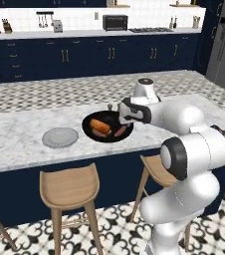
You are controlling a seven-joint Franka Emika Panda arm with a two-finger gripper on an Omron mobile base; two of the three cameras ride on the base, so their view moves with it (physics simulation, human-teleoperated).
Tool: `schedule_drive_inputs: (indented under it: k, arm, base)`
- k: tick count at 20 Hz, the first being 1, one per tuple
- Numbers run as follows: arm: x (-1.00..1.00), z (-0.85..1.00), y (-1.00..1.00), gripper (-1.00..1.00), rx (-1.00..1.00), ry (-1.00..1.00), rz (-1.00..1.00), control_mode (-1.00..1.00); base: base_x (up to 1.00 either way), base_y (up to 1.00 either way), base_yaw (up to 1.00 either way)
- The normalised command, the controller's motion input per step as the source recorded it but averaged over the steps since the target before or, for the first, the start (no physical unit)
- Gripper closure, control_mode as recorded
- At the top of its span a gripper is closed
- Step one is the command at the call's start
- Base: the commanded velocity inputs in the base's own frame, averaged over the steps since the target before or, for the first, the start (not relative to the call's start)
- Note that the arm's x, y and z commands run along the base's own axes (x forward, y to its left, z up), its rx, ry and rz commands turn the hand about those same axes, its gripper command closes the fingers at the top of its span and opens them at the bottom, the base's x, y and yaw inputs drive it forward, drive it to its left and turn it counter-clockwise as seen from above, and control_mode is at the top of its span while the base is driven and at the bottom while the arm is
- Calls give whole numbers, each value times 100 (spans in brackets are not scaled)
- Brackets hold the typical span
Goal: Place one bun and one sausage from the bowl on each plate.
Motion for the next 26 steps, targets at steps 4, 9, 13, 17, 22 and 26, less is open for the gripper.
schedule_drive_inputs:
  k: [4,9,13,17,22,26]
  arm:
    - [0,0,0,-100,0,0,0,100]
    - [0,0,0,-100,0,0,0,100]
    - [0,0,0,-100,0,0,0,100]
    - [37,-15,-34,-100,2,4,1,-100]
    - [48,-38,-98,-100,12,21,9,-100]
    - [0,-41,-11,-100,32,19,1,-100]
  base:
    - [24,5,6]
    - [22,64,16]
    - [86,52,15]
    - [49,7,9]
    - [0,0,0]
    - [0,0,0]
